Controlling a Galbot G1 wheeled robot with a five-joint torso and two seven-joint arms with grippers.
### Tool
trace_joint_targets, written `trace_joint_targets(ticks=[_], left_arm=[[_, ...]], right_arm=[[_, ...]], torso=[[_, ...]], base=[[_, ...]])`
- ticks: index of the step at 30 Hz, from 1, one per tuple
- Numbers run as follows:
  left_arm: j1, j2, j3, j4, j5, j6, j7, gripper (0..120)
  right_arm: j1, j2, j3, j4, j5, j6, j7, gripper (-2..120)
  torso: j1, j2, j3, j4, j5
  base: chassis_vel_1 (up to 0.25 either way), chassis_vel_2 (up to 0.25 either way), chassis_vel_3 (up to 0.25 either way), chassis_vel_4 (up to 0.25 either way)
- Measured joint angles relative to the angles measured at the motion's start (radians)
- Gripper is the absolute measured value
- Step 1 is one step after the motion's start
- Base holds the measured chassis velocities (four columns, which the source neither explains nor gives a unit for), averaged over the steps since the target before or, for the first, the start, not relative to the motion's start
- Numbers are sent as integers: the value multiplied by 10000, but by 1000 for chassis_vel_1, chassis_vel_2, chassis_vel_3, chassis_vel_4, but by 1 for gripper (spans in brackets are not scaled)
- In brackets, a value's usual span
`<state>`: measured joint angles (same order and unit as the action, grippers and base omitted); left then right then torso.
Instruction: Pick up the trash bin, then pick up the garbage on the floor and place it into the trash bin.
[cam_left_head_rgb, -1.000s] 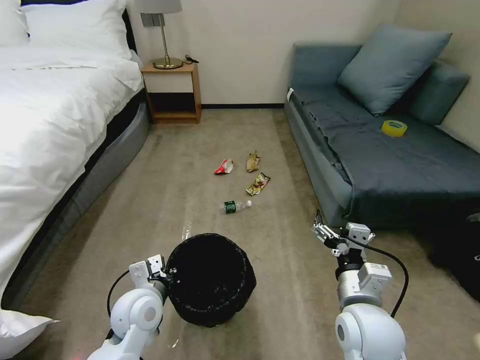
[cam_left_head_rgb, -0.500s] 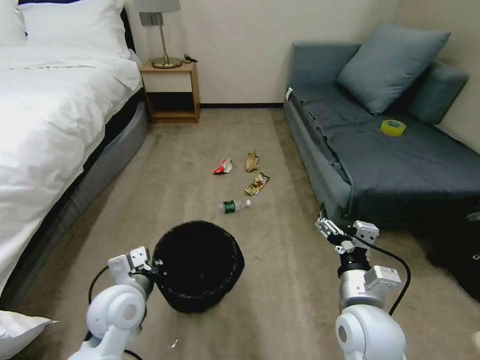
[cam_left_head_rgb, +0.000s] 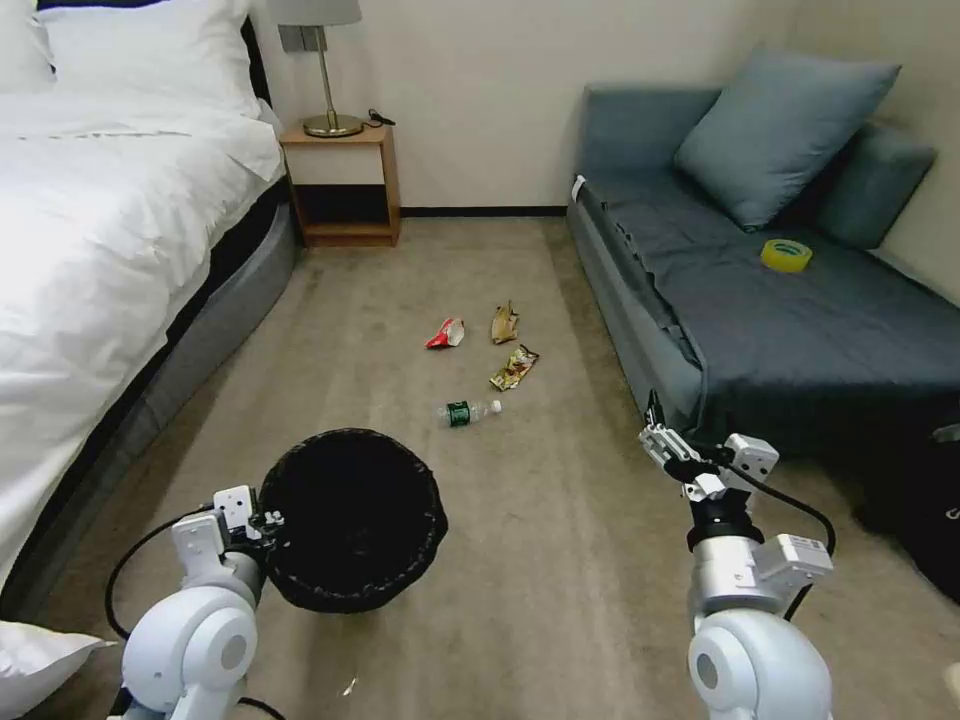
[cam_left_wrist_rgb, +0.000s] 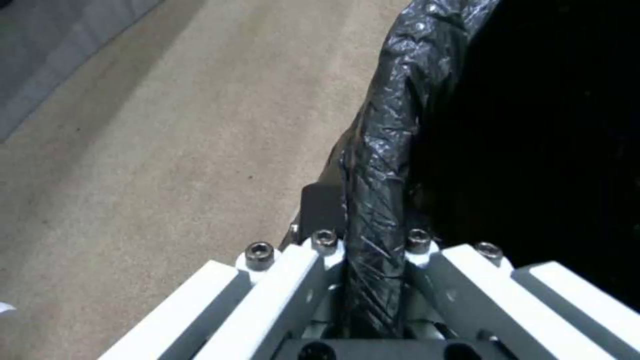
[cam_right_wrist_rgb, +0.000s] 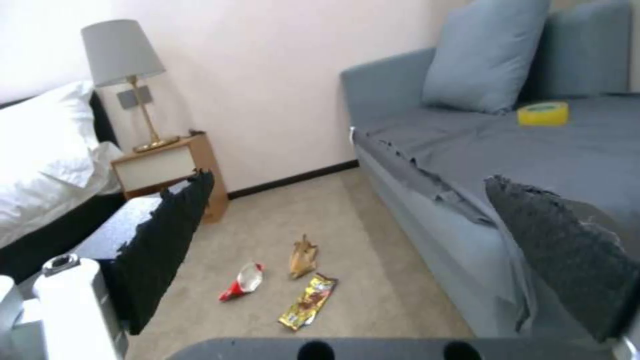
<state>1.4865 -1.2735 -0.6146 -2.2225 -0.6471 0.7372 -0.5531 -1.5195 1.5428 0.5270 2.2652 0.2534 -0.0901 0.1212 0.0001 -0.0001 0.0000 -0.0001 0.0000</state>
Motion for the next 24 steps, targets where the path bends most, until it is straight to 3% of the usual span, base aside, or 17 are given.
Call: trace_joint_targets(ticks=[12,24], left_arm=[[21,-139,-136,-144,-31,-5,66,2],[-117,-135,-505,-81,-71,-16,84,2]], right_arm=[[-105,4,-18,-62,-68,313,-461,100],[-110,40,-94,-65,-110,331,-626,100]], torso=[[-1,1,-2,0,1],[0,2,1,1,-2]], base=[[-28,24,32,-31],[-205,209,212,-207]])
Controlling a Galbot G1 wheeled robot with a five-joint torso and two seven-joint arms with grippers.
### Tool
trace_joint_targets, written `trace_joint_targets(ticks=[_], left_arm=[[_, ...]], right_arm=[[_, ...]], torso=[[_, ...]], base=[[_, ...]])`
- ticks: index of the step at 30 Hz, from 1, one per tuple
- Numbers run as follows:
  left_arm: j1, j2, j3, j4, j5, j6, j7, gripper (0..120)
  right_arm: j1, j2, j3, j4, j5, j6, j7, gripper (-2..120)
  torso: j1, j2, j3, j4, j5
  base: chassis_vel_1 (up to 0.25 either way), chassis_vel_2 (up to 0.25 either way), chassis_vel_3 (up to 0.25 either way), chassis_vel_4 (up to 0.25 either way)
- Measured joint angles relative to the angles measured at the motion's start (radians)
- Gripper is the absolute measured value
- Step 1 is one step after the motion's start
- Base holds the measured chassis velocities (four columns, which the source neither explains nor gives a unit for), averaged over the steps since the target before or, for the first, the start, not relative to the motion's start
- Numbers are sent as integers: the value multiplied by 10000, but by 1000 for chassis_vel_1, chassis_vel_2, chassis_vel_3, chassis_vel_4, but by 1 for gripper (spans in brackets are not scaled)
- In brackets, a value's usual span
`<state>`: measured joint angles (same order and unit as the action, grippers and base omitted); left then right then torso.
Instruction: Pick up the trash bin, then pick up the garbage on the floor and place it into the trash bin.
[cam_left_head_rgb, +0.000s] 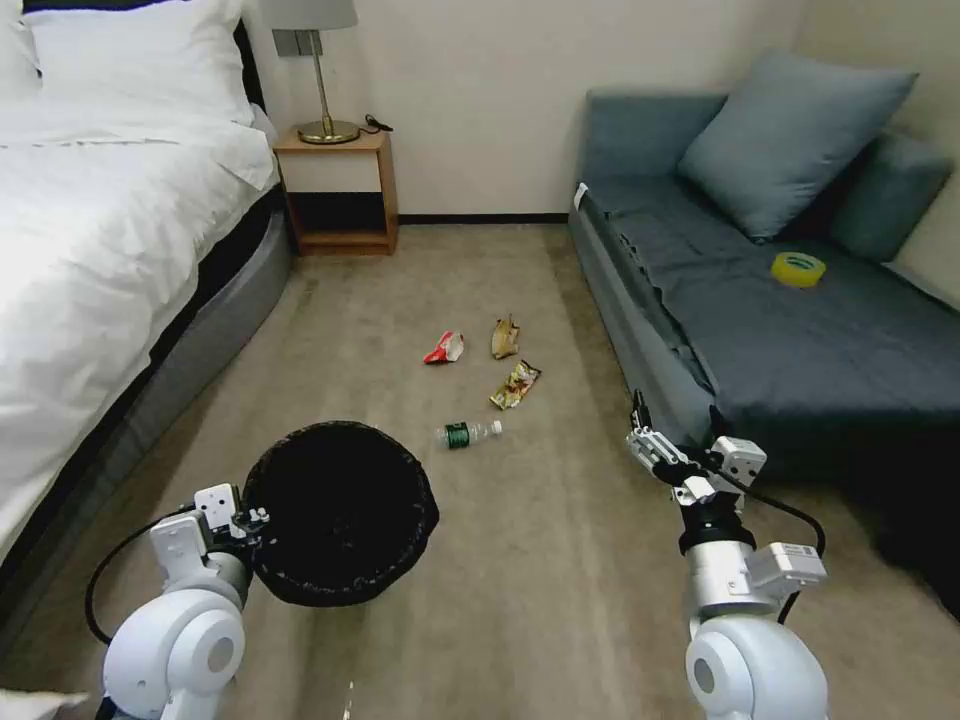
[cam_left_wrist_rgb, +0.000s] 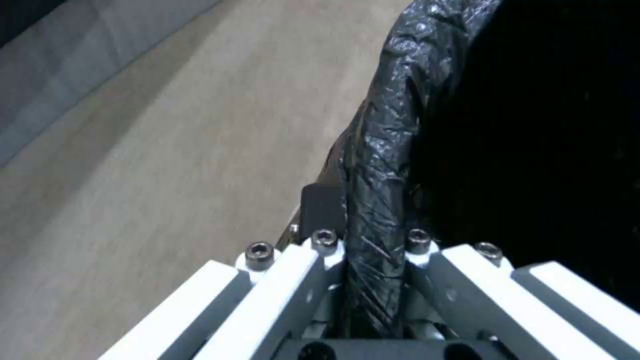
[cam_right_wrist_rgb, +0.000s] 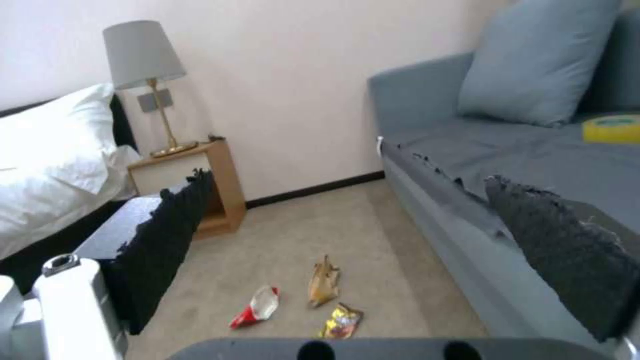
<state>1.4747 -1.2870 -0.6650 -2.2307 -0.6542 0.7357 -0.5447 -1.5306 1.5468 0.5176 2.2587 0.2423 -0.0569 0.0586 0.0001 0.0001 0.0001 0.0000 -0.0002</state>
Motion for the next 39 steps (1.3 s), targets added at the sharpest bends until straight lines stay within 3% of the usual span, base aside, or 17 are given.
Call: trace_joint_targets(ticks=[26,39], left_arm=[[-532,28,-209,597,-115,-7,20,2],[-852,190,-46,960,-213,-2,83,2]], right_arm=[[341,-24,-118,-483,-63,119,-122,100],[669,-331,-298,-850,-364,644,-383,100]], torso=[[-1,0,-1,0,4],[-1,-1,-1,-1,2]], base=[[-225,230,229,-234],[-96,88,103,-85]])
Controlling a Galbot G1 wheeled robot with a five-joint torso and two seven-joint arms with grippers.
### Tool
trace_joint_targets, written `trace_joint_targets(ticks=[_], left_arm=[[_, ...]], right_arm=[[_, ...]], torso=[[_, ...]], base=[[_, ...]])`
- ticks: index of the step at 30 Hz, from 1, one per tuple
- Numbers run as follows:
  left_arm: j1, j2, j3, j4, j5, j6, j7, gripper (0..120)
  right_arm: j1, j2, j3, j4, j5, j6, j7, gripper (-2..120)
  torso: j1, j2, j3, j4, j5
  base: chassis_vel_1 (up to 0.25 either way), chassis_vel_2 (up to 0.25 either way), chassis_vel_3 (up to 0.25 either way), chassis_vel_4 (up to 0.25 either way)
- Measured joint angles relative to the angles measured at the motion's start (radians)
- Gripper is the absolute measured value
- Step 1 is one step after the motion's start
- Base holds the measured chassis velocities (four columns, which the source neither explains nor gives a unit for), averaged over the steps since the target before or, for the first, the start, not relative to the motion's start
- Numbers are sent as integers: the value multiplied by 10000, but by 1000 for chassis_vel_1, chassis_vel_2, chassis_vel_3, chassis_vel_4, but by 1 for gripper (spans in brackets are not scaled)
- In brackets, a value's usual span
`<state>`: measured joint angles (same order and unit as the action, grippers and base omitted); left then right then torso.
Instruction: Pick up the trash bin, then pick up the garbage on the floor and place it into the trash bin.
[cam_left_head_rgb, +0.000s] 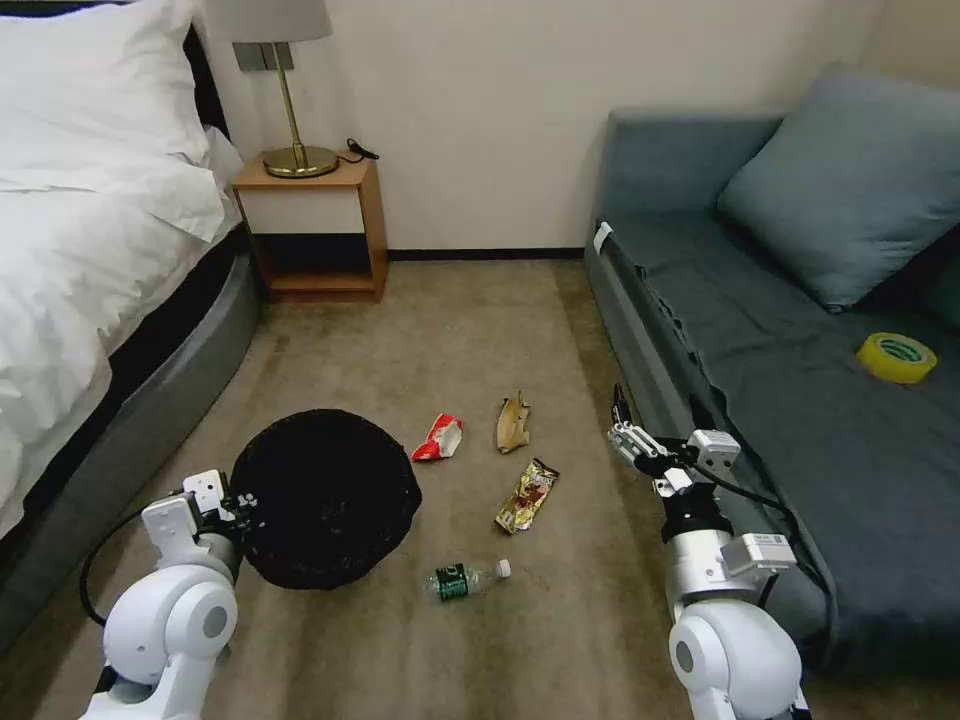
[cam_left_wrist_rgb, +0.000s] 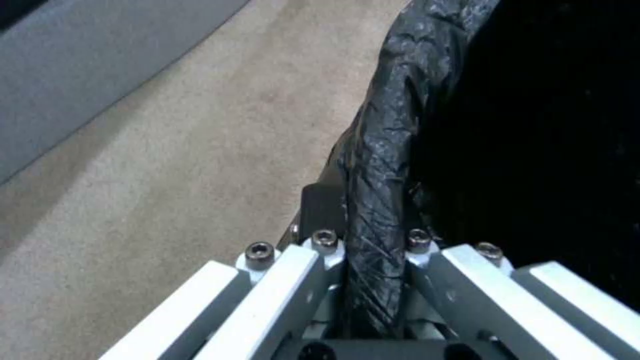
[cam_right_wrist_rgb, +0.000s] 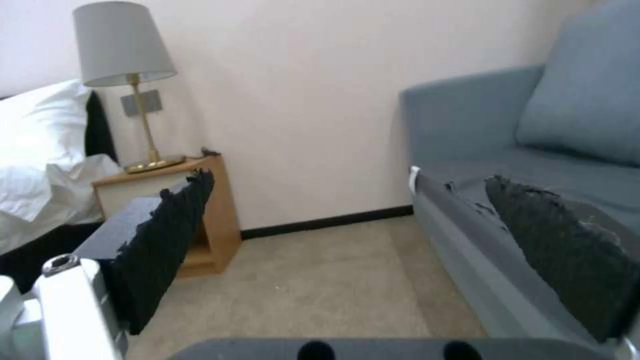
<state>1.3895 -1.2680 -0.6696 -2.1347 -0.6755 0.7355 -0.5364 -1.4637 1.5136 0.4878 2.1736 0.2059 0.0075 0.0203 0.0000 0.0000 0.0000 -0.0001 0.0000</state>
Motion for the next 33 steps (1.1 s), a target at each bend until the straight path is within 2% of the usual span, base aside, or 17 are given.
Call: trace_joint_targets(ticks=[4,8,9,12,13,16,17,18,19,21,23,25,27,31,32,33], left_arm=[[-37,86,-54,106,-82,1,50,2],[-24,184,-77,100,-257,1,72,2],[-24,184,-77,100,-257,1,72,2],[-34,181,-81,65,-273,1,71,2],[-34,181,-81,65,-273,1,71,2],[-14,119,-80,59,-260,1,65,2],[-14,119,-80,59,-260,1,65,2],[11,81,-81,54,-238,1,65,2],[34,42,-80,42,-217,1,66,2],[103,-105,-97,-9,-180,2,64,2],[130,-152,-116,-41,-177,2,67,2],[178,-192,-157,-81,-149,1,66,2],[190,-196,-165,-84,-137,1,66,2],[232,-273,-297,-110,-84,0,72,2],[232,-273,-297,-110,-84,0,72,2],[259,-290,-333,-127,-77,-1,80,2]], right_arm=[[283,-261,-287,-212,52,0,74,100],[1166,-1086,-1144,-848,377,-66,439,100],[1166,-1086,-1144,-848,377,-66,439,100],[2104,-1991,-2046,-1845,418,145,733,100],[2104,-1991,-2046,-1845,418,145,733,100],[3318,-3459,-3390,-3047,1042,359,1259,100],[3318,-3459,-3390,-3047,1042,359,1259,100],[3628,-3852,-3752,-3256,1408,348,1395,100],[3902,-4215,-4113,-3379,1894,122,1570,100],[4542,-4927,-4995,-3403,3346,-1203,2141,100],[4748,-5129,-5276,-3403,3694,-1553,2116,100],[5187,-5492,-5740,-3447,4111,-2169,1572,100],[5329,-5591,-5916,-3470,4303,-2317,1420,100],[6766,-6249,-7060,-3747,5504,-3656,-572,100],[6766,-6249,-7060,-3747,5504,-3656,-572,100],[7274,-6378,-7311,-3909,5525,-4136,-1583,100]], torso=[[0,0,0,1,1],[0,0,0,1,0],[0,0,0,1,0],[0,0,0,1,2],[0,0,0,1,2],[0,0,1,2,3],[0,0,1,2,3],[0,0,1,2,3],[0,0,1,3,2],[0,0,1,1,0],[1,0,1,1,1],[0,-1,0,1,1],[0,0,1,1,1],[0,0,1,0,2],[0,0,1,0,2],[0,-1,0,2,1]], base=[[0,0,0,0],[0,0,0,0],[0,0,0,0],[0,0,0,0],[0,0,0,0],[0,0,0,0],[0,0,0,0],[0,0,0,0],[0,0,0,0],[0,0,0,0],[0,0,0,0],[0,0,0,0],[0,0,0,0],[0,0,0,0],[0,0,0,0],[0,0,0,0]])
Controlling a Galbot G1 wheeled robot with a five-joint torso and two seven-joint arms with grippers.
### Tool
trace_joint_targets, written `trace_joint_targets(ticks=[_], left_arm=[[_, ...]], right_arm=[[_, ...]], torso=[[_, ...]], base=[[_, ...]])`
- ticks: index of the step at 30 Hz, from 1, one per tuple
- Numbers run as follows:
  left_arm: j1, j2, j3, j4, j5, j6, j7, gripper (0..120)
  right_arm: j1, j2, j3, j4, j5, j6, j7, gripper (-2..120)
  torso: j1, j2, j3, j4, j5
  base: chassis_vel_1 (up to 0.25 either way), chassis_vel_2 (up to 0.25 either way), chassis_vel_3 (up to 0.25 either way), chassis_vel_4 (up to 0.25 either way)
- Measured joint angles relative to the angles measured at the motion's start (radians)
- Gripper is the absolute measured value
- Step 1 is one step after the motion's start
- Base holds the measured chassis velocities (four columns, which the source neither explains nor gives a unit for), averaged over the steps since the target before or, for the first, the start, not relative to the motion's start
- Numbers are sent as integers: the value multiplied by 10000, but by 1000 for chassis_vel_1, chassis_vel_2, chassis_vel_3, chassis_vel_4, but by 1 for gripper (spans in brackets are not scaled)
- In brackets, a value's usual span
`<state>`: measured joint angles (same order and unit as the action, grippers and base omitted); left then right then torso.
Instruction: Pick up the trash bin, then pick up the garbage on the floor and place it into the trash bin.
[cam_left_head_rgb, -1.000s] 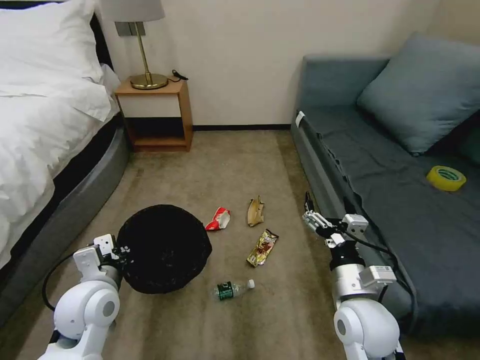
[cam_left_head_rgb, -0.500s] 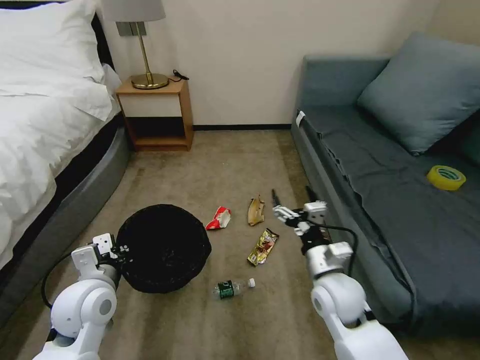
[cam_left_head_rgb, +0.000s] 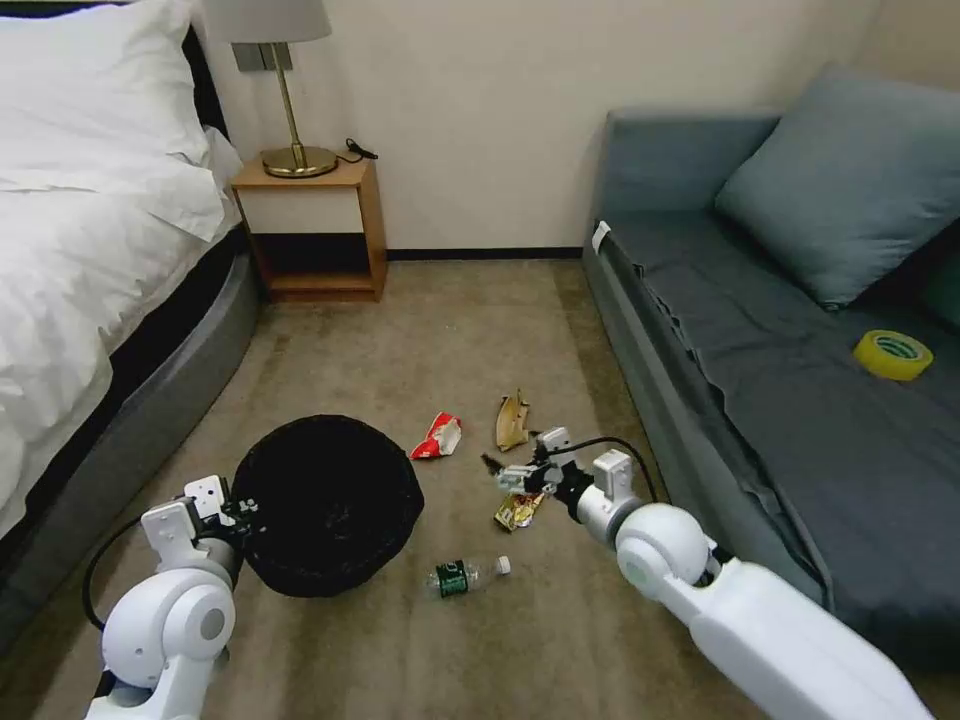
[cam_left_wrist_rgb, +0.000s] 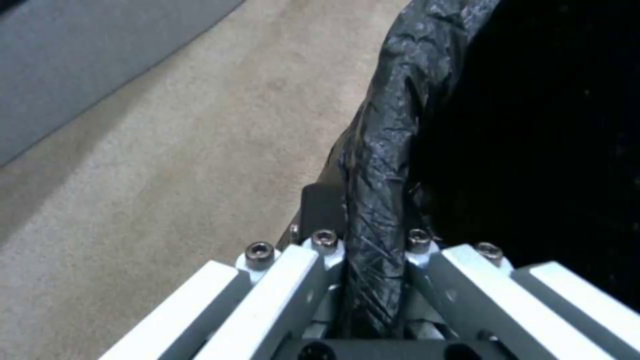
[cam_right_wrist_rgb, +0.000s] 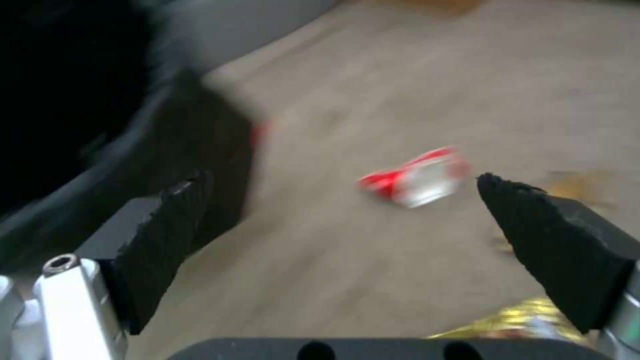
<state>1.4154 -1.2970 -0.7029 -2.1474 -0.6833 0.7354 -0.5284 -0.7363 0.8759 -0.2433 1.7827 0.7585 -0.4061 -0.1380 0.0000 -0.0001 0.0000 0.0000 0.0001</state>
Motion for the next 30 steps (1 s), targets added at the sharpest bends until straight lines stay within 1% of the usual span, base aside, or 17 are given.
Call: trace_joint_targets(ticks=[1,2,3,4,5,7,9,11,14,17,19,21,24,26,28,29,30], left_arm=[[18,-12,-24,-2,8,0,2,2],[60,-45,-83,-19,36,0,7,2],[89,-73,-129,-40,48,0,15,2],[89,-73,-129,-40,48,0,15,2],[116,-99,-180,-62,59,0,21,2],[167,-135,-287,-93,79,0,55,2],[178,-139,-314,-96,81,0,62,2],[216,-143,-440,-104,87,0,94,2],[250,-142,-555,-145,88,0,113,2],[343,-209,-717,-288,87,0,131,2],[374,-240,-742,-325,85,0,137,2],[449,-309,-822,-406,85,0,139,2],[492,-343,-885,-472,83,0,142,2],[525,-369,-970,-547,71,0,147,2],[581,-379,-1157,-697,-15,-1,160,2],[581,-379,-1157,-697,-15,-1,160,2],[624,-363,-1250,-762,-58,0,174,2]], right_arm=[[325,-57,-174,-164,-126,-194,-661,100],[965,-120,-601,-685,-711,-307,-2091,100],[1390,-109,-955,-1189,-1369,-229,-3192,100],[1390,-109,-955,-1189,-1369,-229,-3192,100],[1679,-64,-1240,-1597,-1856,-161,-3868,100],[2173,143,-1876,-2533,-2768,81,-4669,100],[2233,207,-1974,-2712,-2929,146,-4782,100],[2399,485,-2364,-3387,-3524,508,-5048,100],[2577,680,-2911,-3797,-3720,739,-5029,100],[3052,990,-4136,-4477,-3773,1171,-4755,100],[3162,1054,-4389,-4621,-3772,1277,-4684,100],[3557,1245,-5160,-5062,-3743,1652,-4429,100],[3850,1380,-5677,-5350,-3711,1896,-4305,100],[4194,1631,-6264,-5750,-3734,2116,-4203,100],[4617,2131,-7009,-6487,-3905,2519,-4127,100],[4617,2131,-7009,-6487,-3905,2519,-4127,100],[4749,2416,-7325,-6859,-3983,2681,-4115,100]], torso=[[0,1,0,-1,-1],[0,0,0,1,-5],[0,0,0,2,-3],[0,0,0,2,-3],[0,0,1,1,-1],[0,0,1,0,-1],[0,0,1,0,-2],[0,0,1,-1,0],[0,0,1,-1,-1],[0,1,0,-1,-2],[0,0,0,1,-1],[0,0,1,-1,-1],[0,0,0,0,-3],[0,0,0,-2,-3],[0,0,0,0,-4],[0,0,0,0,-4],[0,0,0,1,-2]], base=[[0,0,0,0],[0,0,0,0],[0,0,0,0],[0,0,0,0],[0,0,0,0],[0,0,0,0],[0,0,0,0],[0,0,0,0],[0,0,0,0],[0,0,0,0],[0,0,0,0],[0,0,0,0],[0,0,0,0],[0,0,0,0],[0,0,0,0],[0,0,0,0],[0,0,0,0]])
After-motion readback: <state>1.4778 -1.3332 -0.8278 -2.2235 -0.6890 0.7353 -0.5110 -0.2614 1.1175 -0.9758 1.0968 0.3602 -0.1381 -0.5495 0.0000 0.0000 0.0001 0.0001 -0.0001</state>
